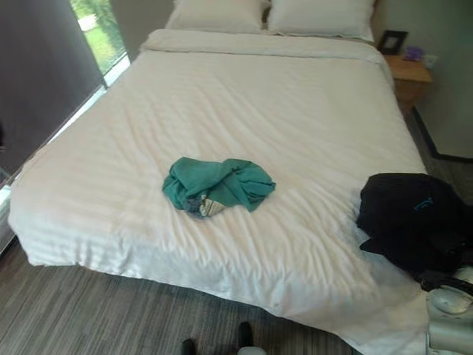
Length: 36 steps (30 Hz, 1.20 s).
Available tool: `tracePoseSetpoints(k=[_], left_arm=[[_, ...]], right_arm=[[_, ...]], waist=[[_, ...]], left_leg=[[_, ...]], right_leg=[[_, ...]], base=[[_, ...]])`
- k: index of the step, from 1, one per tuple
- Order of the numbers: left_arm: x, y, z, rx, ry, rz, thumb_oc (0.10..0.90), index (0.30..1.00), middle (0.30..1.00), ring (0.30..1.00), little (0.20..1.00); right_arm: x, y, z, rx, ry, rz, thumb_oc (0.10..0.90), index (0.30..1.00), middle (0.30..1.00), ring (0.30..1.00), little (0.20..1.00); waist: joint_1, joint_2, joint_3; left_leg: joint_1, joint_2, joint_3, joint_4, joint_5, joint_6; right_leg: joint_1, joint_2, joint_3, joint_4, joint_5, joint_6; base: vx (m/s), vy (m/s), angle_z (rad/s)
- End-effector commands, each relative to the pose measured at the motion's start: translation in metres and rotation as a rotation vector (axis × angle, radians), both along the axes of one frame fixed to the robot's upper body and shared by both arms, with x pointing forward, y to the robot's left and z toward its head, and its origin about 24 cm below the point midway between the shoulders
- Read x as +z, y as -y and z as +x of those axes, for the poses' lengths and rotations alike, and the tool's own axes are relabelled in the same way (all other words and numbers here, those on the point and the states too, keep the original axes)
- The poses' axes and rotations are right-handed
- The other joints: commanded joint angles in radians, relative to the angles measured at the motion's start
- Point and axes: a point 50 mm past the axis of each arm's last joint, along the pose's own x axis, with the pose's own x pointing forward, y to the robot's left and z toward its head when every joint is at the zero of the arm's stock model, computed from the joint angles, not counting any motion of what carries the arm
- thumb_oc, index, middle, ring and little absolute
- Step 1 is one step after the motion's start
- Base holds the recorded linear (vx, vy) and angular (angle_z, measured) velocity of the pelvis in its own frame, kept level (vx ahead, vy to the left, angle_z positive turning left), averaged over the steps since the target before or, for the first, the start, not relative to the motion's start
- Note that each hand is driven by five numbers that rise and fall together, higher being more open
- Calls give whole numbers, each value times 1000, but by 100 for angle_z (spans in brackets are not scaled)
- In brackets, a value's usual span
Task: Pick up bed clothes into laundry basket.
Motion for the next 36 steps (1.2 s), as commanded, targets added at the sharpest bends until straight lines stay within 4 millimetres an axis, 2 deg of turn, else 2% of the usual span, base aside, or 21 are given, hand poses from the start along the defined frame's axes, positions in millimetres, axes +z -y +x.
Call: tracePoseSetpoints(k=[1, 3, 6, 7, 9, 11, 14, 16, 18, 19, 20, 22, 23, 25, 29, 31, 32, 33, 34, 35, 36], left_arm=[[15, 5, 23, 27, -30, 186, 800, 900, 900, 900, 900], [-5, 14, 45, 19, -164, 199, 800, 900, 900, 900, 900], [-17, 14, 59, 48, -251, 212, 800, 900, 900, 900, 900], [-36, 9, 67, 103, -365, 222, 800, 900, 900, 900, 900], [-57, -7, 65, 196, -483, 240, 800, 900, 900, 900, 900], [-93, -15, 62, 245, -659, 220, 800, 900, 900, 900, 900], [-151, -21, 47, 284, -920, 178, 800, 900, 900, 900, 900], [-210, -19, 22, 291, -1187, 138, 800, 900, 900, 900, 900], [-252, -14, -6, 283, -1411, 113, 800, 900, 900, 900, 900], [-253, -13, -6, 281, -1410, 112, 800, 900, 900, 900, 900], [-281, -5, -32, 249, -1563, 72, 800, 900, 900, 900, 900], [-294, -2, -47, 225, -1641, 38, 422, 333, 333, 333, 333], [-308, -2, -69, 190, -1752, 61, 400, 300, 300, 300, 300], [-312, 1, -74, 168, -1776, 60, 400, 300, 300, 300, 300], [-295, -21, -64, 208, -1743, 144, 400, 300, 300, 300, 300], [-252, -53, -31, 289, -1610, 251, 400, 300, 300, 300, 300], [-184, -86, 8, 398, -1426, 388, 400, 300, 300, 300, 300], [-182, -86, 9, 399, -1424, 390, 400, 300, 300, 300, 300], [-125, -103, 30, 473, -1272, 498, 400, 300, 300, 300, 300], [-17, -109, 50, 576, -913, 655, 400, 300, 300, 300, 300], [37, -94, 54, 613, -690, 736, 400, 300, 300, 300, 300]], right_arm=[[50, 15, 11, -29, 80, -210, 400, 300, 300, 300, 300], [12, 9, 5, 33, -126, -161, 400, 300, 300, 300, 300], [-9, 6, 3, 56, -217, -114, 400, 300, 300, 300, 300], [-33, -3, 3, 83, -294, -53, 400, 300, 300, 300, 300], [-48, -8, 4, 105, -365, -24, 400, 300, 300, 300, 300], [-63, -9, -1, 99, -444, 22, 400, 300, 300, 300, 300], [-74, -6, -9, 84, -539, 45, 400, 300, 300, 300, 300], [-78, -6, -9, 87, -543, 74, 400, 300, 300, 300, 300], [-80, -5, -7, 101, -560, 83, 400, 300, 300, 300, 300], [-79, -4, -7, 100, -560, 81, 400, 300, 300, 300, 300], [-74, -2, 0, 121, -558, 67, 400, 300, 300, 300, 300], [-71, -1, 1, 130, -562, 58, 400, 300, 300, 300, 300], [-62, 18, -3, 83, -591, 71, 400, 300, 300, 300, 300], [-59, 27, 0, 60, -609, 75, 400, 300, 300, 300, 300], [-47, 44, 0, 29, -648, 80, 400, 300, 300, 300, 300], [-33, 55, 0, -4, -624, 76, 400, 300, 300, 300, 300], [-24, 63, -2, -29, -609, 76, 400, 300, 300, 300, 300], [-25, 63, -2, -28, -607, 79, 400, 300, 300, 300, 300], [-22, 67, -5, -41, -596, 86, 400, 300, 300, 300, 300], [-18, 70, -10, -59, -547, 98, 400, 300, 300, 300, 300], [-18, 69, -10, -56, -524, 104, 400, 300, 300, 300, 300]], waist=[[-66, -17, -66], [-109, -24, -45], [-109, -45, -23], [-91, -65, -6], [-70, -65, -3], [-72, -63, -1], [-65, -55, -10], [-75, -48, -17], [-86, -41, -21], [-84, -39, -21], [-96, -30, -23], [-102, -25, -24], [-105, -20, -29], [-103, -15, -31], [-94, -9, -40], [-86, -6, -37], [-74, -1, -30], [-75, -4, -29], [-67, -7, -22], [-44, -13, -10], [-32, -18, -4]], left_leg=[[-19, 73, 28, 1, -55, -52], [-11, 87, 53, 33, -42, -46], [-56, 76, 20, 131, -52, -45], [-112, 10, -117, 177, -70, -30], [-146, -65, -289, 185, -89, -24], [-142, -77, -357, 167, -90, -26], [-94, -29, -322, 112, -86, -26], [-63, -15, -289, 67, -78, -23], [-36, -11, -256, 26, -69, -22], [-32, -10, -253, 21, -67, -21], [-17, -15, -222, 5, -66, -19], [-14, -18, -204, 1, -66, -18], [-13, -25, -183, 1, -65, -17], [-17, -31, -175, 1, -63, -18], [-22, -50, -164, 1, -61, -15], [-25, -61, -178, 1, -56, -11], [-30, -71, -194, 1, -52, -7], [-32, -71, -195, 1, -51, -7], [-33, -77, -204, 1, -50, -5], [-40, -85, -211, 1, -38, -5], [-42, -88, -211, 1, -38, -1]], right_leg=[[33, 38, 55, 15, -112, 21], [31, 58, 100, 19, -110, 13], [28, 63, 137, 20, -98, 9], [23, 65, 181, 27, -82, 7], [24, 84, 246, 27, -80, 7], [22, 99, 288, 21, -75, 13], [10, 115, 318, 19, -70, 13], [9, 116, 324, 20, -68, 15], [5, 117, 329, 24, -63, 20], [6, 118, 332, 23, -63, 20], [-1, 119, 346, 26, -57, 27], [-5, 118, 353, 27, -52, 33], [-13, 114, 357, 29, -46, 42], [-18, 111, 354, 28, -41, 47], [-33, 92, 330, 27, -31, 63], [-41, 79, 310, 27, -24, 73], [-52, 68, 290, 28, -20, 81], [-53, 67, 288, 28, -21, 81], [-56, 61, 274, 29, -18, 86], [-66, 52, 250, 33, -12, 95], [-70, 46, 232, 35, -13, 99]], base=[[51, -30, -93], [4, -44, -85], [-29, -22, -73], [-53, -31, -98], [68, 8, -146], [31, 41, -194], [15, 63, -117], [3, 135, -86], [-2, 119, -12], [-30, 170, 16], [-39, 172, 7], [-45, 162, -26], [-28, 95, -43], [-56, 125, -30], [-63, 117, -1], [-97, 87, 7], [-113, 85, 14], [-126, 69, 26], [-140, 26, 62], [-160, 29, 54], [-82, 23, 44]])
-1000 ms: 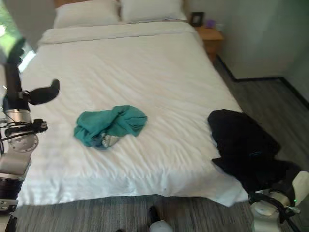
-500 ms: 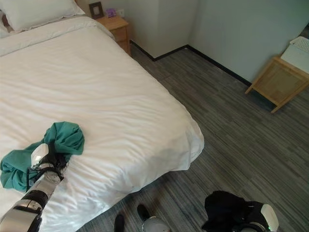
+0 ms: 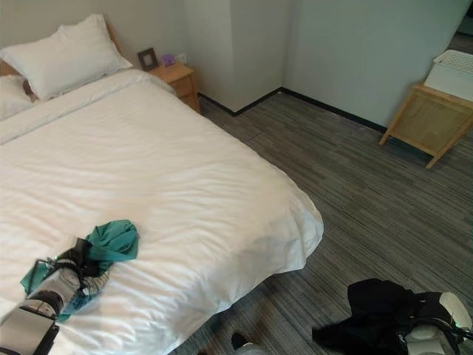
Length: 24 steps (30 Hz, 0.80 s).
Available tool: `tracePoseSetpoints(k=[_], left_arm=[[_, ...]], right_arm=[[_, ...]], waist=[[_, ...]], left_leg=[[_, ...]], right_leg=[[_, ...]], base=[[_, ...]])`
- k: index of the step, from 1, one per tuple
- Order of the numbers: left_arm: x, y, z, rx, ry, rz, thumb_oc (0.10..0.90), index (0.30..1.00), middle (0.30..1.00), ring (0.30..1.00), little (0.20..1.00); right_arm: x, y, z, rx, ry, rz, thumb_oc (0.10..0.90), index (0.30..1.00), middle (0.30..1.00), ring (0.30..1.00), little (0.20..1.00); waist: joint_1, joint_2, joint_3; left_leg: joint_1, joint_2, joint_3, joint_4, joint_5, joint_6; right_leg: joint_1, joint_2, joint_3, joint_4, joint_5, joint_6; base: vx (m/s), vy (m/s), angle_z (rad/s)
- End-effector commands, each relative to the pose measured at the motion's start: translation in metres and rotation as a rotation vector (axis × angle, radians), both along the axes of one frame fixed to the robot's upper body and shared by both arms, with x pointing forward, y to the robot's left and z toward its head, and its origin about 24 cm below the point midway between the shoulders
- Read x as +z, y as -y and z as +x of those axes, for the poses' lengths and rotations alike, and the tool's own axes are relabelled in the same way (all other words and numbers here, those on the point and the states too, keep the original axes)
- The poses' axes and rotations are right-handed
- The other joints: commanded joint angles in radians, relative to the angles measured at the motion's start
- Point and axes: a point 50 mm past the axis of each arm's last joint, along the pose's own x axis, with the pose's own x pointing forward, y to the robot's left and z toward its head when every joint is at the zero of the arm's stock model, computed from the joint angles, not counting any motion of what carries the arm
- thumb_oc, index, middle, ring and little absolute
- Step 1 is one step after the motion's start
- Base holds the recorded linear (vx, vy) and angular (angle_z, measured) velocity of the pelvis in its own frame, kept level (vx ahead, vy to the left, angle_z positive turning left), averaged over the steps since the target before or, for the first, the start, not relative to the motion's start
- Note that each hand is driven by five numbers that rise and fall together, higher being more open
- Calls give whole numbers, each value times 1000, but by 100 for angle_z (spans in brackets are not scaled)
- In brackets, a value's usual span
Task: Pick up bed clothes into laundry basket.
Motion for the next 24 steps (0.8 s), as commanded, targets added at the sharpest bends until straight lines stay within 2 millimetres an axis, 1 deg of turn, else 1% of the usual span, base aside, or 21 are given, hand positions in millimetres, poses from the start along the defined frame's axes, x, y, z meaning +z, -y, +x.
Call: tracePoseSetpoints(k=[1, 2, 3, 4, 6, 7, 8, 9, 10, 11, 14, 15, 16, 17, 18, 19, 20, 21, 22, 23, 24], left_arm=[[189, -35, 8, 7, 582, 434, 400, 300, 300, 300, 300], [215, -13, 13, -64, 717, 469, 400, 300, 300, 300, 300], [258, 28, 9, -200, 997, 475, 400, 300, 300, 300, 300], [271, 54, 5, -303, 1137, 421, 400, 300, 300, 300, 300], [273, 63, 3, -337, 1193, 381, 400, 300, 300, 300, 300], [279, 100, -3, -485, 1370, 219, 400, 300, 300, 300, 300], [278, 110, -3, -528, 1379, 179, 400, 300, 300, 300, 300], [278, 110, -4, -528, 1379, 178, 400, 300, 300, 300, 300], [275, 131, -7, -627, 1408, 112, 400, 300, 300, 300, 300], [255, 163, -9, -771, 1388, -25, 400, 300, 300, 300, 300], [217, 203, -12, -908, 1305, -290, 400, 300, 300, 300, 300], [217, 203, -12, -907, 1306, -291, 400, 300, 300, 300, 300], [204, 211, -10, -918, 1258, -371, 400, 300, 300, 300, 300], [184, 222, -8, -921, 1180, -487, 400, 300, 300, 300, 300], [176, 225, -5, -908, 1151, -528, 400, 300, 300, 300, 300], [175, 224, -5, -905, 1151, -530, 400, 300, 300, 300, 300], [168, 228, -2, -897, 1118, -556, 400, 300, 300, 300, 300], [161, 232, 4, -875, 1090, -582, 400, 300, 300, 300, 300], [157, 213, 2, -770, 1128, -566, 400, 300, 300, 300, 300], [157, 214, 2, -774, 1123, -566, 400, 300, 300, 300, 300], [159, 197, -4, -700, 1187, -497, 400, 300, 300, 300, 300]], right_arm=[[71, 33, 20, -24, 257, -180, 400, 300, 300, 300, 300], [70, 31, 22, -17, 276, -175, 400, 300, 300, 300, 300], [72, 25, 31, -8, 332, -175, 400, 300, 300, 300, 300], [78, 24, 39, 6, 366, -196, 400, 300, 300, 300, 300], [80, 21, 44, 20, 373, -202, 400, 300, 300, 300, 300], [96, 20, 57, 38, 434, -263, 400, 300, 300, 300, 300], [98, 19, 61, 49, 442, -267, 400, 300, 300, 300, 300], [98, 19, 61, 49, 442, -268, 400, 300, 300, 300, 300], [102, 17, 67, 54, 469, -279, 400, 300, 300, 300, 300], [107, 13, 75, 69, 502, -288, 400, 300, 300, 300, 300], [118, 8, 89, 99, 520, -339, 400, 300, 300, 300, 300], [119, 8, 89, 100, 520, -341, 400, 300, 300, 300, 300], [124, 5, 97, 120, 525, -362, 400, 300, 300, 300, 300], [137, -3, 112, 170, 553, -394, 400, 300, 300, 300, 300], [146, -7, 120, 190, 575, -419, 400, 300, 300, 300, 300], [147, -8, 121, 192, 574, -421, 400, 300, 300, 300, 300], [156, -12, 128, 217, 589, -449, 400, 300, 300, 300, 300], [179, -25, 146, 279, 646, -499, 400, 300, 300, 300, 300], [202, -84, 161, 537, 807, -581, 400, 300, 300, 300, 300], [201, -84, 159, 532, 802, -580, 400, 300, 300, 300, 300], [211, -126, 132, 682, 990, -636, 400, 300, 300, 300, 300]], waist=[[83, -34, -31], [91, -40, -27], [113, -53, -20], [120, -58, -7], [121, -62, -5], [138, -54, 10], [144, -46, 7], [143, -45, 8], [151, -41, 14], [161, -42, 11], [193, -41, -1], [195, -40, -1], [210, -39, -4], [232, -40, -15], [242, -41, -21], [245, -38, -19], [255, -38, -23], [263, -40, -30], [222, -28, -25], [227, -32, -29], [160, -18, -31]], left_leg=[[14, -39, 16, 1, -89, 16], [13, -40, 18, 1, -89, 17], [13, -36, 34, 1, -93, 18], [12, -31, 50, 1, -90, 16], [8, -29, 60, 1, -89, 15], [11, 0, 101, 1, -106, 14], [10, 12, 116, 1, -113, 13], [11, 13, 115, 1, -115, 13], [11, 29, 141, 1, -115, 10], [5, 51, 182, 1, -109, 5], [5, 88, 263, 1, -109, -6], [3, 87, 266, 1, -104, -6], [0, 100, 295, 1, -101, -12], [-2, 121, 343, 1, -96, -22], [3, 132, 370, 1, -94, -30], [11, 134, 376, 1, -102, -31], [15, 143, 398, 1, -98, -36], [30, 165, 445, 1, -101, -49], [50, 181, 484, 1, -108, -51], [46, 181, 484, 1, -104, -51], [72, 213, 525, 1, -112, -53]], right_leg=[[-93, -38, -63, 20, -5, 145], [-95, -42, -80, 21, -5, 148], [-106, -51, -135, 34, -1, 152], [-124, -60, -180, 52, 5, 153], [-136, -68, -212, 65, 6, 151], [-145, -102, -342, 97, -35, 131], [-138, -113, -388, 111, -61, 123], [-138, -112, -390, 115, -65, 122], [-128, -127, -449, 151, -94, 112], [-102, -153, -510, 177, -121, 100], [-56, -213, -580, 191, -134, 105], [-58, -214, -578, 188, -127, 104], [-45, -240, -611, 185, -121, 108], [-32, -287, -680, 174, -99, 118], [-31, -308, -717, 168, -82, 127], [-27, -306, -711, 168, -86, 130], [-30, -324, -744, 164, -67, 135], [-30, -342, -782, 151, -48, 149], [-41, -343, -766, 144, -45, 161], [-43, -343, -766, 141, -41, 159], [-55, -306, -703, 108, -56, 163]], base=[[-7, 13, 13], [-16, -14, 33], [-113, -38, 26], [-113, -45, 7], [-121, -36, -39], [-137, -34, -39], [-115, -19, -37], [-66, -25, -46], [-155, -74, -86], [-187, -122, -81], [-146, -130, -78], [-98, -100, -75], [-91, -163, -117], [-61, -255, -104], [5, -201, -120], [24, -146, -100], [49, -224, -150], [56, -286, -160], [55, -229, -171], [122, -219, -139], [151, -252, -136]])
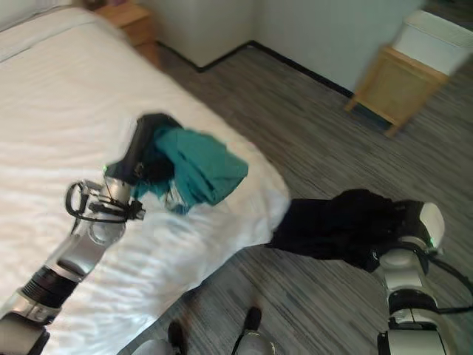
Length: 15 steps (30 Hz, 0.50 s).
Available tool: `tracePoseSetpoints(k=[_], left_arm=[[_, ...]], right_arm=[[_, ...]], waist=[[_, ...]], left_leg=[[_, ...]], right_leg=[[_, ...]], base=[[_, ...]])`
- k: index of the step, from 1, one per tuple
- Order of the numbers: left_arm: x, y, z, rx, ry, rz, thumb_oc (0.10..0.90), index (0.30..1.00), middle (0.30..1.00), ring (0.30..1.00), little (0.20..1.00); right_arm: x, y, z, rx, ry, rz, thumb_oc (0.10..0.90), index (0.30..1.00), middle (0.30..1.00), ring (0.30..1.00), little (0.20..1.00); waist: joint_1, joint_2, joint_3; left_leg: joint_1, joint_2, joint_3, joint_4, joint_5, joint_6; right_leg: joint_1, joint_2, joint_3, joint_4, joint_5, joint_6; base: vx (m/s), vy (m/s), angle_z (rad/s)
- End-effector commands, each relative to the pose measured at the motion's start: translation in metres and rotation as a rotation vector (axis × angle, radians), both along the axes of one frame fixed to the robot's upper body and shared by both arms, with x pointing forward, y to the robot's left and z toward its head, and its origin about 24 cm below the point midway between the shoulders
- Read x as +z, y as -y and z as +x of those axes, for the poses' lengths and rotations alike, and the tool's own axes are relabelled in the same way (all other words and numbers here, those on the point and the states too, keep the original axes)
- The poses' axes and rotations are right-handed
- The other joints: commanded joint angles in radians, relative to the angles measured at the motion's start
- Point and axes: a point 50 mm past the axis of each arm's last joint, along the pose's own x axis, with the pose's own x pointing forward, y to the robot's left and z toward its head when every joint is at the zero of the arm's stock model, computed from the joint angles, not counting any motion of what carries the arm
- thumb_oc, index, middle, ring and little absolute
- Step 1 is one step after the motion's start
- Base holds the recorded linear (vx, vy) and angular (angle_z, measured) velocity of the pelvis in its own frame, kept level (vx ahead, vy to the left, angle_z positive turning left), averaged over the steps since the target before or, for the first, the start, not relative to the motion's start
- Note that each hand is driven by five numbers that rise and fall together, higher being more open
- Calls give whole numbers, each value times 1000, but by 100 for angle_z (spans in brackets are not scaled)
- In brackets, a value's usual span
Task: Pick up bed clothes into laundry basket.
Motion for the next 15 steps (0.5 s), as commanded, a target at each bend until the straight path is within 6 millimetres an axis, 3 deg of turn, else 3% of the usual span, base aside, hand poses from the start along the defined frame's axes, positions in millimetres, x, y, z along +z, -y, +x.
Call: tracePoseSetpoints(k=[1, 2, 4, 5, 6, 7, 8, 9, 10, 11, 12, 13, 14, 15], left_arm=[[83, -10, -10, 88, 455, -99, 400, 300, 300, 300, 300], [82, -11, -10, 90, 453, -95, 400, 300, 300, 300, 300], [78, -12, -2, 127, 421, -83, 400, 300, 300, 300, 300], [75, -9, 2, 126, 401, -80, 400, 300, 300, 300, 300], [69, -5, 15, 151, 347, -79, 400, 300, 300, 300, 300], [70, -5, 16, 152, 352, -80, 400, 300, 300, 300, 300], [70, -2, 22, 163, 334, -82, 400, 300, 300, 300, 300], [64, -1, 32, 195, 290, -54, 400, 300, 300, 300, 300], [63, -1, 39, 213, 268, -27, 400, 300, 300, 300, 300], [65, -1, 40, 215, 273, -29, 400, 300, 300, 300, 300], [74, 0, 50, 240, 266, -17, 400, 300, 300, 300, 300], [75, 0, 51, 242, 269, -19, 400, 300, 300, 300, 300], [79, -1, 58, 256, 249, -28, 400, 300, 300, 300, 300], [82, -2, 58, 255, 255, -33, 400, 300, 300, 300, 300]], right_arm=[[96, -73, -32, 328, 545, -440, 400, 300, 300, 300, 300], [94, -74, -34, 331, 543, -438, 400, 300, 300, 300, 300], [100, -104, -25, 456, 603, -429, 400, 300, 300, 300, 300], [108, -117, -23, 503, 646, -435, 400, 300, 300, 300, 300], [123, -140, -16, 595, 721, -432, 400, 300, 300, 300, 300], [124, -140, -15, 595, 725, -433, 400, 300, 300, 300, 300], [127, -148, -9, 629, 717, -426, 400, 300, 300, 300, 300], [138, -160, 0, 692, 695, -480, 400, 300, 300, 300, 300], [145, -167, 6, 716, 691, -498, 400, 300, 300, 300, 300], [146, -167, 7, 717, 695, -499, 400, 300, 300, 300, 300], [159, -176, 15, 738, 683, -540, 400, 300, 300, 300, 300], [160, -176, 16, 738, 685, -542, 400, 300, 300, 300, 300], [165, -182, 22, 744, 667, -560, 400, 300, 300, 300, 300], [165, -181, 24, 739, 655, -567, 400, 300, 300, 300, 300]], waist=[[-107, 37, -136], [-103, 37, -138], [-131, 42, -147], [-136, 37, -141], [-104, 25, -105], [-106, 27, -100], [-81, 7, -89], [-44, -14, -73], [-33, -19, -67], [-35, -21, -65], [-21, -22, -59], [-21, -22, -57], [-6, -10, -53], [0, 1, -54]], left_leg=[[9, 30, 4, -188, -7, -36], [13, 34, 10, -188, -8, -39], [55, 74, 37, -170, 5, -54], [40, 103, 36, -97, 39, -60], [-35, 152, -68, 95, 130, -58], [-44, 157, -75, 109, 127, -61], [-86, 107, -189, 172, 114, -21], [-166, -1, -341, 269, 61, 1], [-197, -34, -373, 289, 39, 2], [-203, -38, -373, 289, 45, 4], [-266, -89, -383, 258, 29, 0], [-266, -91, -380, 259, 26, 2], [-310, -159, -358, 189, -7, 15], [-323, -186, -355, 152, 10, 21]], right_leg=[[25, -111, 110, -67, -67, 187], [26, -105, 115, -70, -65, 185], [38, -47, 179, -109, -75, 171], [52, -18, 207, -121, -84, 161], [78, 47, 272, -130, -102, 110], [77, 50, 270, -129, -102, 107], [89, 59, 304, -131, -102, 86], [125, 64, 358, -131, -123, 75], [135, 64, 382, -131, -130, 73], [129, 60, 382, -131, -125, 74], [152, 59, 416, -135, -139, 70], [151, 56, 418, -134, -142, 72], [185, 71, 445, -139, -172, 69], [191, 85, 457, -141, -175, 67]], base=[[163, -256, -103], [132, -176, -124], [209, -253, -122], [251, -521, -155], [140, -426, -156], [117, -412, -165], [192, -276, -148], [283, -308, -123], [223, -184, -119], [258, -88, -125], [187, -40, -113], [456, -67, -91], [328, -19, -28], [328, -21, -28]])
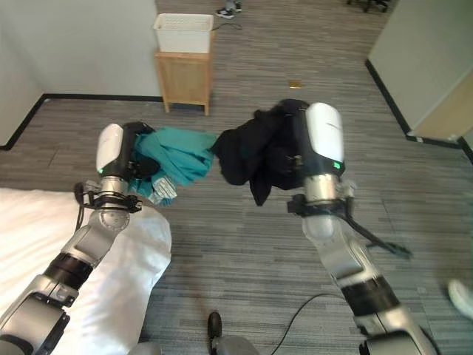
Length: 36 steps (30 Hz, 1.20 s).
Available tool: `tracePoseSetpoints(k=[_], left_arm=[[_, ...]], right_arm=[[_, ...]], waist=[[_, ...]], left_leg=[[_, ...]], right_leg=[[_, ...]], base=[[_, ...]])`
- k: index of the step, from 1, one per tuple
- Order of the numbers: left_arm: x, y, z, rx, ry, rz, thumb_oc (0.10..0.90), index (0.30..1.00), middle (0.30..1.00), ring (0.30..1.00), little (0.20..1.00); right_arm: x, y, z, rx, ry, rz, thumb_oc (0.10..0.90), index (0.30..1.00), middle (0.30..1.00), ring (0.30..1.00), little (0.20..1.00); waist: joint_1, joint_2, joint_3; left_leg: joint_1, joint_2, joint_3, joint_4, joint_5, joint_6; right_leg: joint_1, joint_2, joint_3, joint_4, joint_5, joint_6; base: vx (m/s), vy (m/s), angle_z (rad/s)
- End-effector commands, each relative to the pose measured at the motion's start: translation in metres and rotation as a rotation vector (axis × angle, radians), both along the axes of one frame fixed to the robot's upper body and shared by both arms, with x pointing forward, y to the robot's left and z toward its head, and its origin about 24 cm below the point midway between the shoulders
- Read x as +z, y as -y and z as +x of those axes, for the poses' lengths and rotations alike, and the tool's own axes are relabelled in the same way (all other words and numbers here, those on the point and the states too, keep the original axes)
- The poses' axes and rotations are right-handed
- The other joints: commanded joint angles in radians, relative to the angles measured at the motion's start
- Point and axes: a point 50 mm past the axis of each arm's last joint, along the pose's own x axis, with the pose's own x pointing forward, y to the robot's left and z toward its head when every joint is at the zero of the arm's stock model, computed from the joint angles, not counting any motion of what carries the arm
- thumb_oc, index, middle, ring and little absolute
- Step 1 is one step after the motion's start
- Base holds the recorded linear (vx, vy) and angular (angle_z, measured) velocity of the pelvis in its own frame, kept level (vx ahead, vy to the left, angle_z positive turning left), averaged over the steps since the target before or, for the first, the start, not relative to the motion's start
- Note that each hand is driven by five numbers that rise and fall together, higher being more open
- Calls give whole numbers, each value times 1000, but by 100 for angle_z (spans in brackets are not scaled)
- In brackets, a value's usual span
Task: Pick up bed clothes into laundry basket.
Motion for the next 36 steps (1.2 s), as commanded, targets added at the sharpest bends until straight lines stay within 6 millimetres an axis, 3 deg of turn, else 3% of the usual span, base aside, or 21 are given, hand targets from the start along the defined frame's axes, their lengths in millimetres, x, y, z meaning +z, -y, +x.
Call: tracePoseSetpoints(k=[1, 2, 3, 5, 7, 9, 10, 13, 14, 15, 17, 21, 22, 23, 24, 27, 29, 30, 33, 34, 36], left_arm=[[79, -1, 13, 31, 282, -86, 400, 300, 300, 300, 300], [78, -4, 10, 22, 279, -102, 400, 300, 300, 300, 300], [77, -4, 10, 22, 277, -103, 400, 300, 300, 300, 300], [75, -3, 2, -14, 279, -136, 400, 300, 300, 300, 300], [71, -4, -1, -23, 270, -164, 400, 300, 300, 300, 300], [59, -3, -7, -36, 240, -222, 400, 300, 300, 300, 300], [53, -4, -10, -54, 224, -257, 400, 300, 300, 300, 300], [47, 0, -20, -93, 202, -290, 400, 300, 300, 300, 300], [47, 4, -20, -101, 201, -288, 400, 300, 300, 300, 300], [52, 3, -19, -95, 213, -281, 400, 300, 300, 300, 300], [61, 7, -16, -101, 243, -260, 400, 300, 300, 300, 300], [72, 17, -14, -131, 272, -230, 400, 300, 300, 300, 300], [71, 21, -12, -140, 265, -220, 400, 300, 300, 300, 300], [71, 21, -12, -140, 265, -220, 400, 300, 300, 300, 300], [70, 25, -10, -149, 256, -214, 400, 300, 300, 300, 300], [71, 17, -6, -120, 258, -183, 400, 300, 300, 300, 300], [71, 14, -6, -110, 260, -175, 400, 300, 300, 300, 300], [70, 11, -6, -99, 264, -147, 400, 300, 300, 300, 300], [63, 8, -10, -91, 254, -147, 400, 300, 300, 300, 300], [60, 6, -15, -88, 253, -164, 400, 300, 300, 300, 300], [63, 11, -16, -105, 268, -160, 400, 300, 300, 300, 300]], right_arm=[[69, 4, -2, -18, 251, -35, 400, 300, 300, 300, 300], [63, 6, 2, -38, 217, -49, 400, 300, 300, 300, 300], [63, 6, 2, -39, 215, -51, 400, 300, 300, 300, 300], [55, 15, 1, -85, 188, -70, 400, 300, 300, 300, 300], [53, 16, 0, -92, 175, -71, 400, 300, 300, 300, 300], [46, 14, 1, -102, 159, -65, 400, 300, 300, 300, 300], [37, 16, 0, -114, 146, -51, 400, 300, 300, 300, 300], [30, 21, -3, -155, 127, -41, 400, 300, 300, 300, 300], [33, 19, -3, -155, 144, -37, 400, 300, 300, 300, 300], [36, 14, -4, -137, 164, -26, 400, 300, 300, 300, 300], [40, 12, -3, -131, 180, -30, 400, 300, 300, 300, 300], [49, 15, -6, -141, 213, -25, 400, 300, 300, 300, 300], [48, 18, -7, -148, 215, -4, 400, 300, 300, 300, 300], [48, 18, -7, -148, 214, -4, 400, 300, 300, 300, 300], [48, 19, -8, -147, 216, 18, 400, 300, 300, 300, 300], [47, 16, -9, -134, 221, 27, 400, 300, 300, 300, 300], [48, 15, -9, -128, 229, 25, 400, 300, 300, 300, 300], [51, 13, -10, -125, 245, 26, 400, 300, 300, 300, 300], [52, 17, -11, -155, 267, 14, 400, 300, 300, 300, 300], [59, 17, -17, -157, 318, 19, 400, 300, 300, 300, 300], [71, 10, -18, -138, 381, 28, 400, 300, 300, 300, 300]], waist=[[68, 61, -31], [97, 99, -36], [102, 97, -38], [130, 121, -42], [147, 122, -57], [172, 109, -77], [196, 84, -90], [173, 72, -83], [152, 89, -69], [113, 129, -50], [79, 133, -28], [20, 109, -20], [-8, 97, -24], [-12, 100, -22], [-46, 81, -30], [-71, 78, -41], [-76, 77, -46], [-77, 66, -80], [-81, 82, -106], [-61, 49, -65], [-40, 14, -42]], left_leg=[[-18, -78, 52, -96, 86, 92], [-63, -136, 78, -208, 153, 98], [-53, -139, 83, -224, 158, 100], [-119, -154, 217, -311, 227, 96], [-101, -148, 252, -343, 232, 114], [-63, -170, 217, -385, 255, 152], [-57, -171, 208, -387, 256, 157], [42, -159, 190, -409, 216, 187], [86, -142, 167, -415, 204, 194], [157, -98, 121, -425, 170, 194], [203, -92, 66, -425, 135, 188], [244, -99, -24, -425, 90, 158], [273, -108, -65, -425, 60, 148], [275, -105, -69, -425, 59, 147], [316, -116, -101, -425, 24, 128], [401, -81, -116, -425, -41, 99], [427, -65, -126, -425, -63, 95], [483, -13, -122, -423, -97, 88], [455, 50, -76, -225, -60, 55], [237, 34, -97, 191, 108, 55], [110, 20, -67, 342, 100, 77]], right_leg=[[96, -64, 26, -22, -161, 156], [138, -7, 47, -22, -191, 145], [140, -12, 52, -22, -194, 146], [223, 26, 74, -22, -255, 130], [247, 21, 89, -17, -277, 132], [266, -4, 87, 53, -311, 140], [259, -23, 75, 140, -285, 162], [142, -88, 26, 477, -90, 294], [88, -95, 23, 610, -32, 303], [-37, -108, 12, 757, -63, 271], [-151, -130, 1, 771, -144, 231], [-251, -44, 31, 495, -184, 202], [-258, -22, 30, 310, -151, 206], [-249, -20, 25, 298, -146, 206], [-292, -18, -15, 93, -32, 233], [-358, -35, -150, 0, 47, 270], [-354, -39, -167, 6, 56, 266], [-291, -33, -149, -1, 65, 240], [-206, -28, -133, -4, 60, 222], [-127, -53, -82, 7, 49, 170], [-69, -71, -60, -10, 19, 145]], base=[[376, -25, -18], [324, -23, -37], [672, -70, -55], [512, -42, -45], [479, 81, -32], [602, 108, -57], [285, -18, -56], [427, 69, -27], [571, 214, 5], [511, 160, 27], [482, -13, 53], [439, -170, 89], [403, -161, 88], [641, -216, 103], [601, -208, 88], [610, -211, 116], [448, -222, 109], [769, -406, 68], [524, -303, 4], [284, -273, -15], [252, -222, -20]])
